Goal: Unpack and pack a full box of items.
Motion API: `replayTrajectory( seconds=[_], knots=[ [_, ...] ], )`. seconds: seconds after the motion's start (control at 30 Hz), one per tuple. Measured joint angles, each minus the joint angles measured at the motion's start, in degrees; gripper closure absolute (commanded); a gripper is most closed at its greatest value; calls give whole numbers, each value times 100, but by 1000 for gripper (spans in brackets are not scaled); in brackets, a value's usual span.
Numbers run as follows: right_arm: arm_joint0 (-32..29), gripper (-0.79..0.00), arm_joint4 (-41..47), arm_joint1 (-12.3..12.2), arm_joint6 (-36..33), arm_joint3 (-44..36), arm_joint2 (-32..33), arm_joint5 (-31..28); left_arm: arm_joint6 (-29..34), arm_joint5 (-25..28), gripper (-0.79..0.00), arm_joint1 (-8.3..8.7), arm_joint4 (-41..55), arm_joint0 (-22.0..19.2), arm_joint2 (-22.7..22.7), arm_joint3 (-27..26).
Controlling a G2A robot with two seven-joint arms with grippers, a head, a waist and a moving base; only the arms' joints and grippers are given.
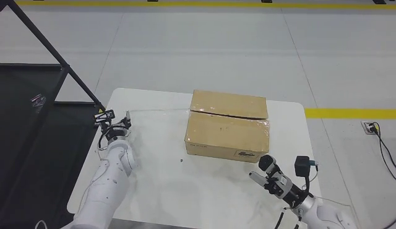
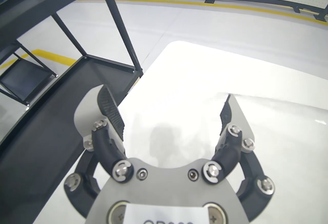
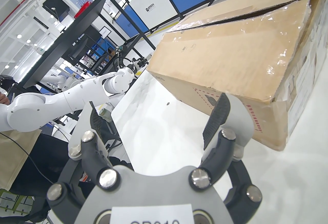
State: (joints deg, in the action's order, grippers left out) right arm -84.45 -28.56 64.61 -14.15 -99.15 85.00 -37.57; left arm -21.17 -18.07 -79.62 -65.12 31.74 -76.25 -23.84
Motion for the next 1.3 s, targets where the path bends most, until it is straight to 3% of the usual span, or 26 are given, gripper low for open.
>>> replayTrajectory(
  seconds=[0.4, 0.6, 0.77, 0.97, 1.1, 1.2, 1.3],
  knots=[
    [54, -785, 3, -12, -36, 24, -44, -14, 61, 75, -785, 72, 149, 82, -179, 47],
    [56, -785, 1, -20, -34, 42, -41, -42, -143, 727, -785, 99, 376, 284, -277, -329],
    [220, -785, 425, -56, -247, 180, 57, -410, -393, 1498, -785, 215, -46, 728, -229, -1061],
    [853, -785, 1865, -137, -835, 797, 253, -921, -378, 2194, -785, 382, -449, 1561, -350, -2420],
    [1448, -785, 2711, -173, -1222, 1371, 276, -589, -196, 2551, -785, 486, -492, 2217, -566, -3468],
    [1571, -785, 2643, -184, -1285, 1553, 310, -39, 42, 2965, -785, 545, -416, 2607, -703, -4056],
    [1555, -785, 2615, -183, -1276, 1516, 309, -171, 93, 3076, -785, 558, -424, 2682, -726, -4167]
  ],
)
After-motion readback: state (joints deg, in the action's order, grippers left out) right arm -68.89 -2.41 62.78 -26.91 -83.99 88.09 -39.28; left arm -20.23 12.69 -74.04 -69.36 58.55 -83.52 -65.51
